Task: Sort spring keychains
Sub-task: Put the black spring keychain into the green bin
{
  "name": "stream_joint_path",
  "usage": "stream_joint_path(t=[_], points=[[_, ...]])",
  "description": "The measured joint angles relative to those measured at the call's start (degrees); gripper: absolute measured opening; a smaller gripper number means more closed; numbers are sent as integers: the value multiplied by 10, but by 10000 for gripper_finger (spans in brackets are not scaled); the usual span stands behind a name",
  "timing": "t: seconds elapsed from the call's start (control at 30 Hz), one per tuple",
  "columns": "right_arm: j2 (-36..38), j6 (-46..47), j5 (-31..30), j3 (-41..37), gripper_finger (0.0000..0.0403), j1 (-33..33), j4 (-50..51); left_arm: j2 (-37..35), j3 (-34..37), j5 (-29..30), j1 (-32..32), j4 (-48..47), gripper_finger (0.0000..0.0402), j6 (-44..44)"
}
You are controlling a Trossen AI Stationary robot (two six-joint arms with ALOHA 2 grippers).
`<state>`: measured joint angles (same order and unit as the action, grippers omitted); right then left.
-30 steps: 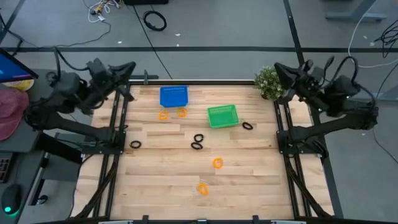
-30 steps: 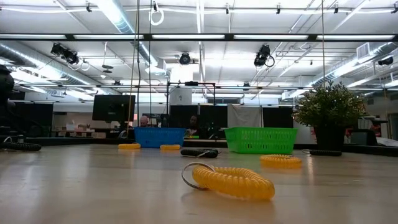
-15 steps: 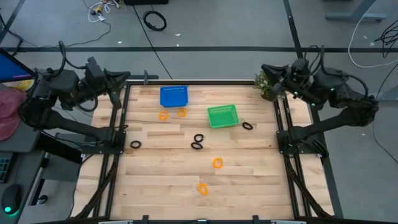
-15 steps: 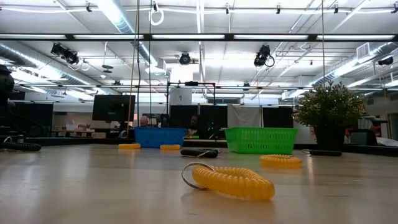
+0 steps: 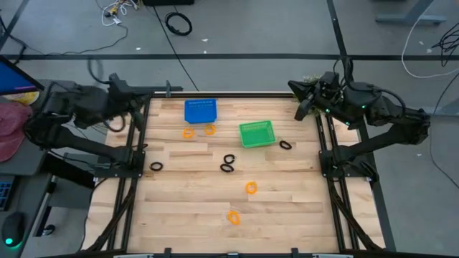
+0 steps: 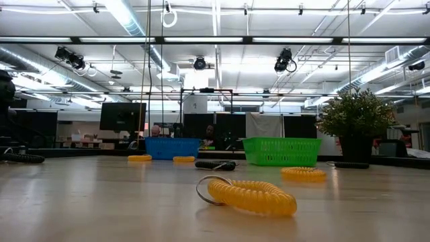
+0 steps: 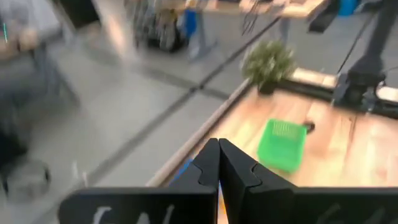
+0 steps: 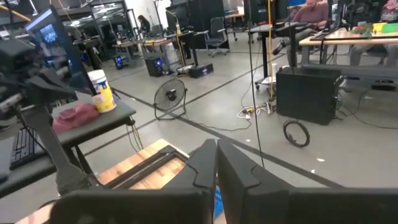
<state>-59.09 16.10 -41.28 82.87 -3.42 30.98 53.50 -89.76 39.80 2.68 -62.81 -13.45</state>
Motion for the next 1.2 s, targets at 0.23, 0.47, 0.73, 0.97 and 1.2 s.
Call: stream_joint_path(t=[0.23, 0.47, 0.73, 0.97, 1.2], points=[[2, 23, 4, 0, 18, 0, 6, 59, 0, -42, -42, -152, 3, -271], [2, 21, 4, 0, 18, 0, 40, 116, 0, -180, -101, -261, 2, -391], [2, 8, 23, 0, 18, 0, 43, 138, 4, -269, -118, -271, 9, -391], [2, -5, 49, 0, 18, 0, 44, 131, 97, -313, -117, -273, 62, -422], [2, -5, 49, 0, 18, 0, 52, 129, 245, -339, -117, -273, 140, -532]])
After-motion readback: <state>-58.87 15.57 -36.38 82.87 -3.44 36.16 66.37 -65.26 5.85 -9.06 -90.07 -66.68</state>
